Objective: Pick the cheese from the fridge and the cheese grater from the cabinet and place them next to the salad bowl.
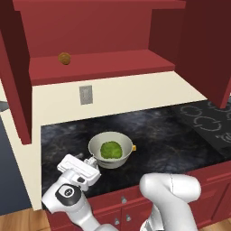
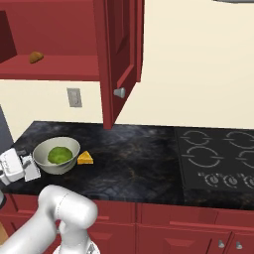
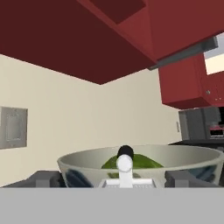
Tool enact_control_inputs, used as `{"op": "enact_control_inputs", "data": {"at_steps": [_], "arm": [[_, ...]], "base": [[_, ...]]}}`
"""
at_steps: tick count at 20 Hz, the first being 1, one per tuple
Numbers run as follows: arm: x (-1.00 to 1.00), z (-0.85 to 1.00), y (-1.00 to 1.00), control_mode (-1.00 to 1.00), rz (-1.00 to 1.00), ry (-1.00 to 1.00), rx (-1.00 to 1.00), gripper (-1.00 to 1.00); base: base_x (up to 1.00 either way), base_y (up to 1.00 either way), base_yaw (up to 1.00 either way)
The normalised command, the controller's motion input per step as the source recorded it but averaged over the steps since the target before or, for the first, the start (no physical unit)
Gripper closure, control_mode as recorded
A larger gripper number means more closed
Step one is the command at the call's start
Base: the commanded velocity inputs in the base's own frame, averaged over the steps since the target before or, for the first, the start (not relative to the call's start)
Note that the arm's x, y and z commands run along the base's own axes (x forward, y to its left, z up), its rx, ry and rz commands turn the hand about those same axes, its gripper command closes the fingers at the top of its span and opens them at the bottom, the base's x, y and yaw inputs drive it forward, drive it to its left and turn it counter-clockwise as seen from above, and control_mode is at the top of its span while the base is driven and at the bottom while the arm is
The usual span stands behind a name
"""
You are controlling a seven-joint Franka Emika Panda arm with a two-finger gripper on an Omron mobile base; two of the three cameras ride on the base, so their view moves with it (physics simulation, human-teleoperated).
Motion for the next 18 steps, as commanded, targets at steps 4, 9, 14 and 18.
{"op": "enact_control_inputs", "data": {"at_steps": [4,9,14,18], "arm": [[-0.01,0.0,0.04,-1.0,-0.01,0.12,0.0,-1.0],[-0.17,0.01,0.06,-1.0,-0.05,0.15,0.05,-1.0],[-0.32,0.06,0.11,-1.0,-0.02,0.04,0.1,-1.0],[-0.46,0.19,0.04,-1.0,0.0,0.0,0.12,-1.0]], "base": [[0.0,0.0,0.0],[0.0,0.0,0.0],[0.0,0.0,0.0],[0.0,0.0,0.0]]}}
